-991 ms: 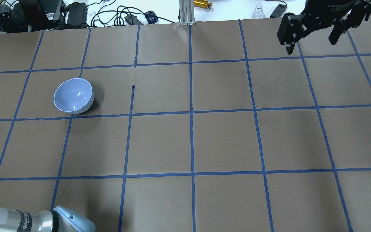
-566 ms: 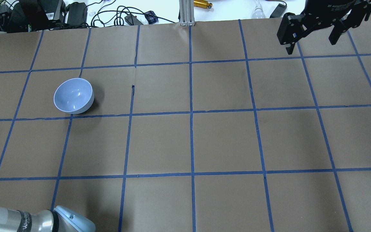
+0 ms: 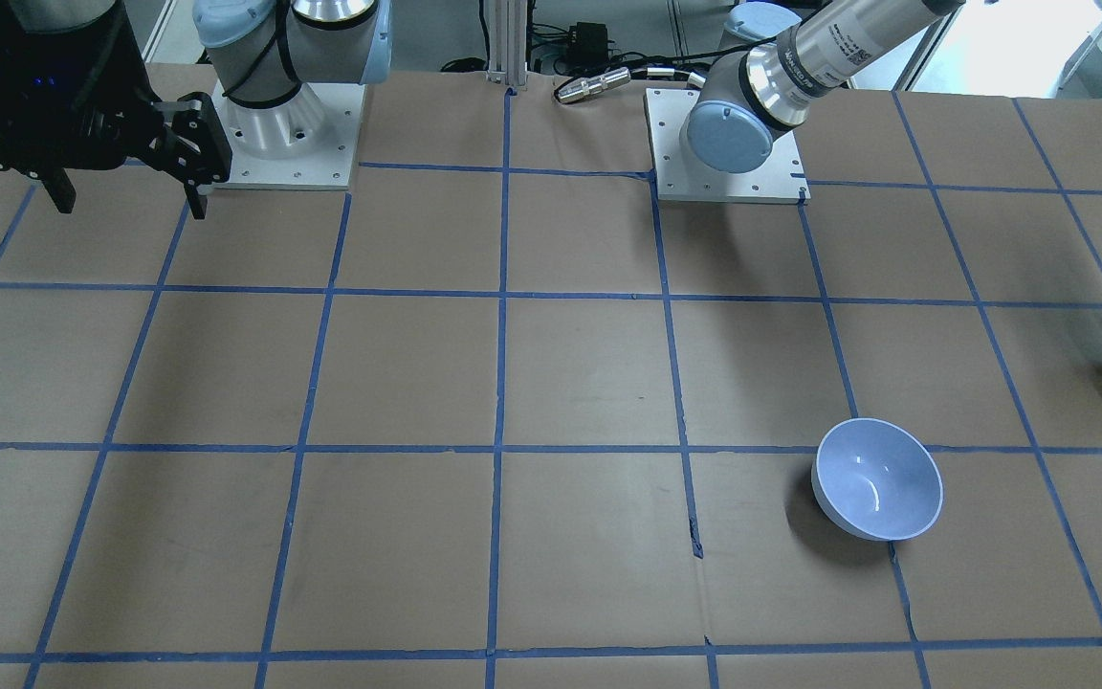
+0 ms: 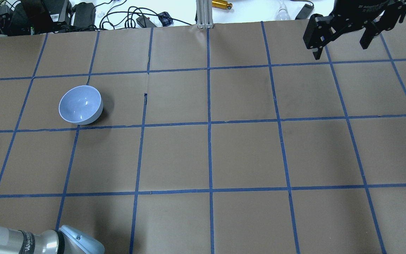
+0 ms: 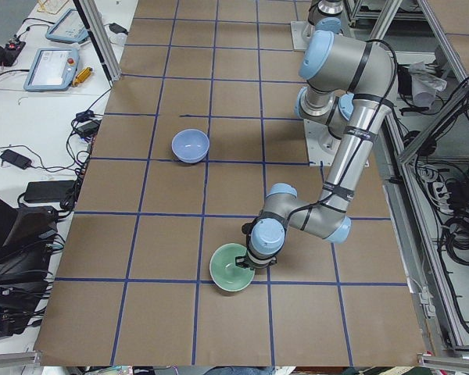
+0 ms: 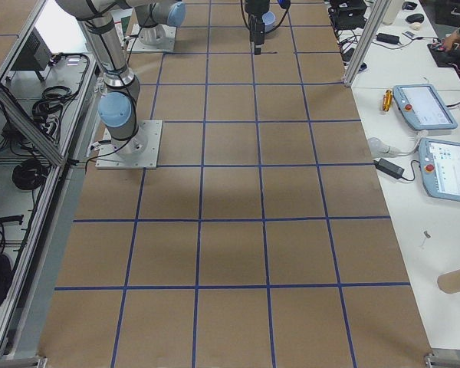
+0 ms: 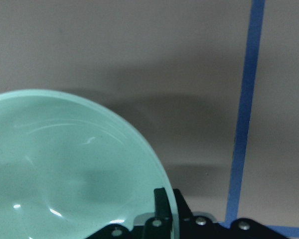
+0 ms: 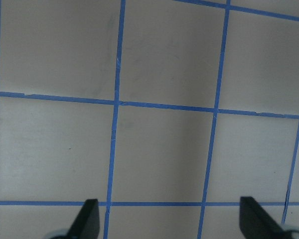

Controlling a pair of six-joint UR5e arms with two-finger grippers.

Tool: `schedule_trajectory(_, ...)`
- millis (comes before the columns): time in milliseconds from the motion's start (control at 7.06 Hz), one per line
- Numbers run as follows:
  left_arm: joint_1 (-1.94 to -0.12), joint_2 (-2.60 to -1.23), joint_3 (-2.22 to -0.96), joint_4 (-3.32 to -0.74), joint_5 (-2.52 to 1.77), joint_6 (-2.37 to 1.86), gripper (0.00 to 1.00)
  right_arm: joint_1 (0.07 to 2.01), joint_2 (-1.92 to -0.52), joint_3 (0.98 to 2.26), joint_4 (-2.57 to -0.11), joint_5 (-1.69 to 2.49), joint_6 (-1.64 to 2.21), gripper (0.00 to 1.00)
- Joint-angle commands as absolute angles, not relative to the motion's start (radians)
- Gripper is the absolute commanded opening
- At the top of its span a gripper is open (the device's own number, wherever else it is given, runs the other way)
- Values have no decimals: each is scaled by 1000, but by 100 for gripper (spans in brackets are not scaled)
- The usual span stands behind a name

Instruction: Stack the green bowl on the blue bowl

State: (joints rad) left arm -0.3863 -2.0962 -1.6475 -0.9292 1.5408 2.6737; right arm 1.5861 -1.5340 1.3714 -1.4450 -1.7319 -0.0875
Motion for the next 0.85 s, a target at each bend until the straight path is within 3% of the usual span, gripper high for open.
schedule_trajectory(0,-403,-2064,-1647,-931,1540,2674,0,1586,-1534,1371,-1445,-1732,-87,100)
schedule_trajectory(283,-487,-1999,-1646,-1021,1537,2665,0,1586,-1534,1371,-1445,-1732,-87,100)
schedule_trajectory(708,-706,-1795,-1660,-1214,1476,2596,0,1586,-1534,1371,-1445,-1732,-87,100)
